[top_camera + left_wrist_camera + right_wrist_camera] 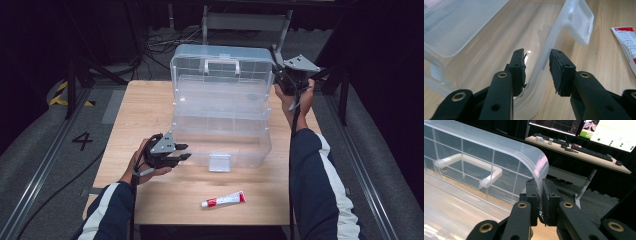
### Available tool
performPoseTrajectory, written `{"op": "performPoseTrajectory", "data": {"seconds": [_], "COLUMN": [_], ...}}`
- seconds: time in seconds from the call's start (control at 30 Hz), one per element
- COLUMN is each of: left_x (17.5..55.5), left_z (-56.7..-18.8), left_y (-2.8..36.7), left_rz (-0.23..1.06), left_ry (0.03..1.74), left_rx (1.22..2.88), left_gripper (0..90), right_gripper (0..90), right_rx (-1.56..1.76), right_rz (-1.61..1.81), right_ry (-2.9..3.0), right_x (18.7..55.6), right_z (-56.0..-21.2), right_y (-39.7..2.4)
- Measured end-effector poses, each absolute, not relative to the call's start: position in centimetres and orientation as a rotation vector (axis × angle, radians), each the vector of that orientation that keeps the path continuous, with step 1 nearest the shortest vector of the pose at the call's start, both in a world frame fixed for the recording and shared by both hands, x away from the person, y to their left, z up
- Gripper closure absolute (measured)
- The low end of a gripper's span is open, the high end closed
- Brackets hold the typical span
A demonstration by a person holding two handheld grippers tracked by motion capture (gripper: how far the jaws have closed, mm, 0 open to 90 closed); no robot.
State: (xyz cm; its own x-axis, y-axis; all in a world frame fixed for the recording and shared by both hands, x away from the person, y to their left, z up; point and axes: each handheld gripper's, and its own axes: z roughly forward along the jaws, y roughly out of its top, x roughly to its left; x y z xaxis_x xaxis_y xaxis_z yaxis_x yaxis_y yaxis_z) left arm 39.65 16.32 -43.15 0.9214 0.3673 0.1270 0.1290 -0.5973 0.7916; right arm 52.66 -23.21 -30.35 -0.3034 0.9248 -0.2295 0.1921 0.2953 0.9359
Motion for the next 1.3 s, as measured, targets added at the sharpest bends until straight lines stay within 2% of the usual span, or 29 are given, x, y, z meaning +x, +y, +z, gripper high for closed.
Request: {"op": "performPoseTrajectory", "data": {"seconds": [1.3], "left_x": [39.6], "left_z": [-43.2], "left_y": [16.4], "left_rz": [0.330], "left_ry": [0.378], "left_rx": [2.183], "left_gripper": [65.3], "right_gripper": [84.5], "right_rx": [1.068], "right_rz": [1.026], "right_ry": [1.773], "right_x": [57.4], "right_z": [-30.6], "right_y": [-23.1]}}
